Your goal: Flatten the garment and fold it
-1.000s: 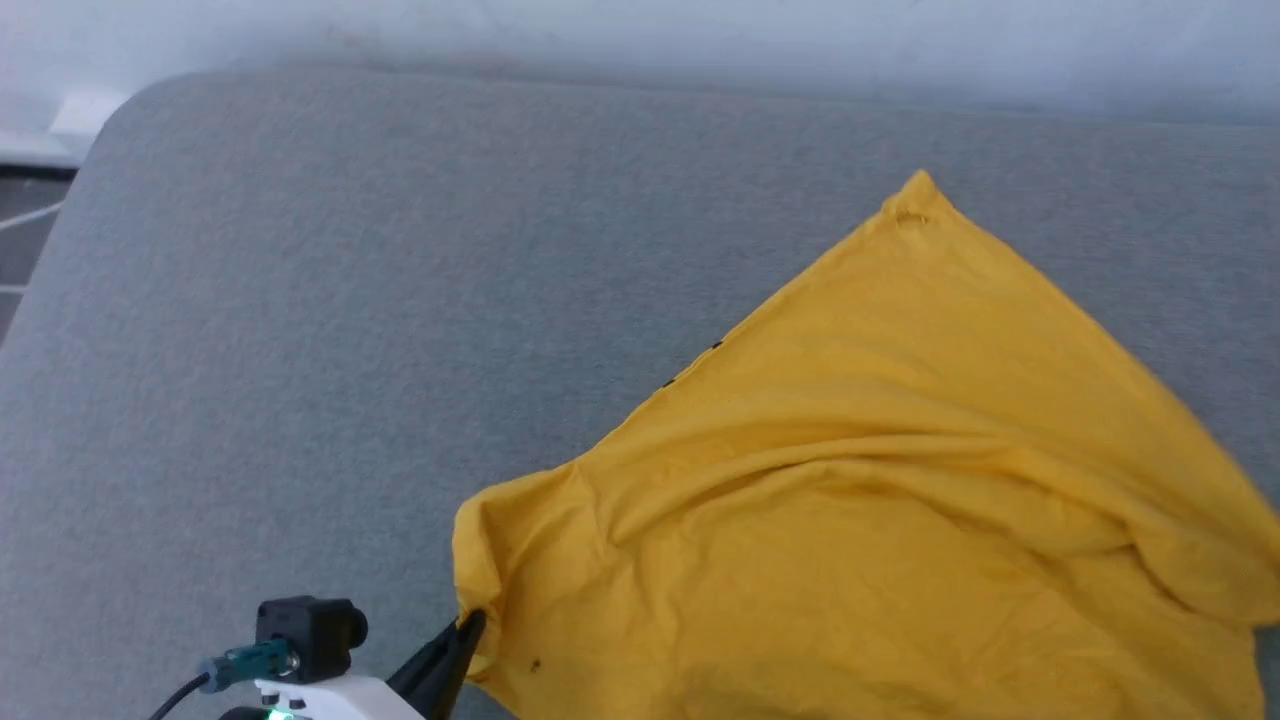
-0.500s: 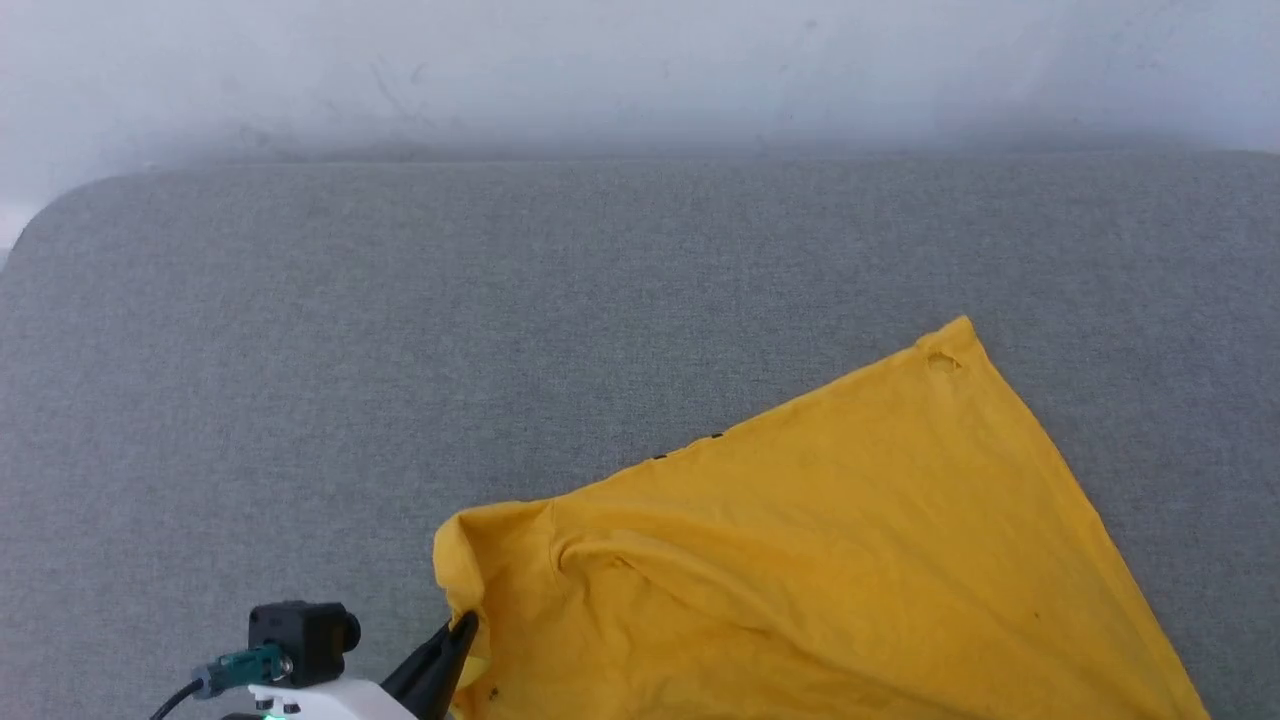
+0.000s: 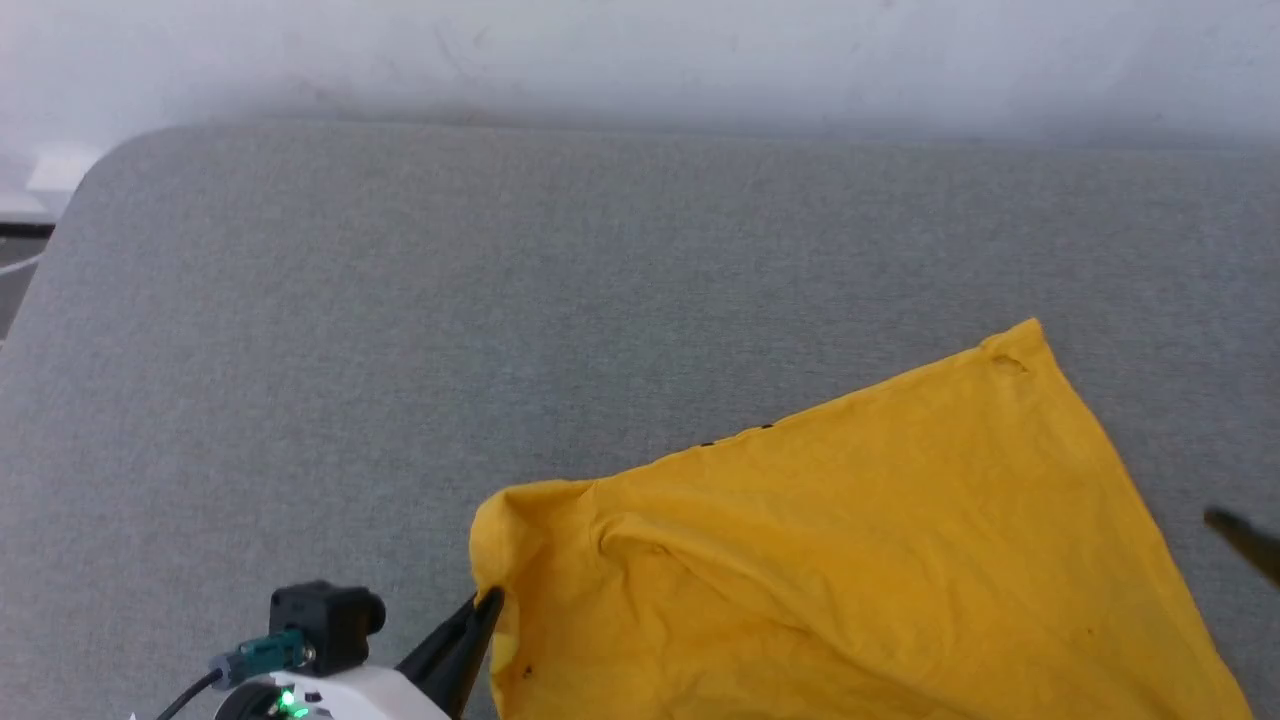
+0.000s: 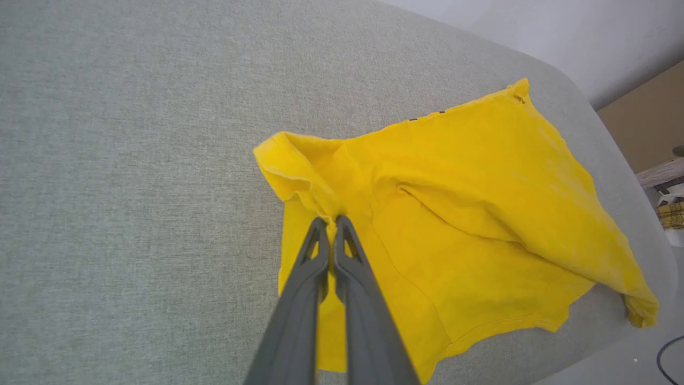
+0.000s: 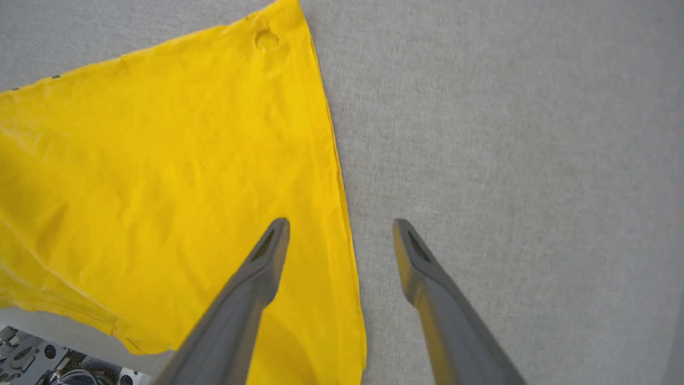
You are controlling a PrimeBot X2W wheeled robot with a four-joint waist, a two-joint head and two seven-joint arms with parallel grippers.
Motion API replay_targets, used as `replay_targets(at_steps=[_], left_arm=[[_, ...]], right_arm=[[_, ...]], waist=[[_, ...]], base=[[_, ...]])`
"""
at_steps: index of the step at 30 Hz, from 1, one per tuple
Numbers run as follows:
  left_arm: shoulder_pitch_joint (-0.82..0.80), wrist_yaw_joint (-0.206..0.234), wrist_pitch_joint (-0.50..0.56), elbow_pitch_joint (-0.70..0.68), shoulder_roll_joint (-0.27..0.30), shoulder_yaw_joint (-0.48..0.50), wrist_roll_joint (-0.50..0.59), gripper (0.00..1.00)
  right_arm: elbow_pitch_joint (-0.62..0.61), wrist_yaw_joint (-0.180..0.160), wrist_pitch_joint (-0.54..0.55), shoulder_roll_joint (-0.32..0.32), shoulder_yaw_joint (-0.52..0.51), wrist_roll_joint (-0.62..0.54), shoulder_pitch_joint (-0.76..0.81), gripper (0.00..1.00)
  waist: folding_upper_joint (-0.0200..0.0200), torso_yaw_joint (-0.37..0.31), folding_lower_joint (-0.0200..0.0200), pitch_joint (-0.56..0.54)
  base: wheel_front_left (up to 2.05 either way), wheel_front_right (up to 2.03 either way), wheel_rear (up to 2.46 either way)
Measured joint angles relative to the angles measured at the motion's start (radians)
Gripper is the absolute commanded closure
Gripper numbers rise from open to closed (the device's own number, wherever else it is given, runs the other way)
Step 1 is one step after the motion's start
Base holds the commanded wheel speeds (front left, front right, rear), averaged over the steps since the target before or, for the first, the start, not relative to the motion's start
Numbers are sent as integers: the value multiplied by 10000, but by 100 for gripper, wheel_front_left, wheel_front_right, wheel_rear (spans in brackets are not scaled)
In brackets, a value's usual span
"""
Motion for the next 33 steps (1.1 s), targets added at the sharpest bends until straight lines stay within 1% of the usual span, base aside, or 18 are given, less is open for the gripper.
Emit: replay_targets(at_steps=[2,5,12,18,20,25,26,27,30,33], left_arm=[[-188,0,27,-144,-38,-81,109,100],[-456,0,36,-253,-184,-192,272,100],[-1018,-40,21,-268,-577,-577,485,100],[-1398,-207,-13,12,-924,-823,552,100],[-1465,-213,-31,98,-1014,-861,552,100],[-1531,-291,-125,295,-1101,-913,552,100],[-1532,-297,-127,332,-1110,-924,552,100],[-1535,-299,-136,362,-1124,-936,552,100],[-1557,-347,-188,464,-1151,-945,550,100],[-1579,-362,-188,529,-1141,-928,550,100]], right_arm=[[127,0,-15,-127,328,-115,-782,0],[640,0,-119,-297,1005,-464,-1886,0],[2708,-2,-487,-508,2449,-989,-3832,0],[4230,-2,-815,-988,3375,-1298,-4633,0],[4472,-2,-849,-1204,3638,-1327,-4769,0],[4610,0,-846,-1845,4360,-1137,-5091,0],[4621,0,-842,-1964,4500,-1076,-5111,56],[4619,0,-840,-2071,4623,-1001,-5115,100],[4625,2,-905,-2224,4880,-763,-5174,100],[4834,4,-1390,-2180,4984,-694,-5192,100]], waist=[[0,130,1,164],[0,354,1,447],[0,945,3,1216],[0,1533,4,1756],[-1,1714,1,1894],[0,1994,-1,2221],[0,2037,-2,2263],[0,2073,-3,2295],[0,2112,-2,2320],[0,2054,-1,2237]], base=[[0,0,0],[0,0,0],[0,0,0],[0,0,0],[0,0,0],[0,0,0],[0,0,0],[0,0,0],[0,0,0],[0,0,0]])
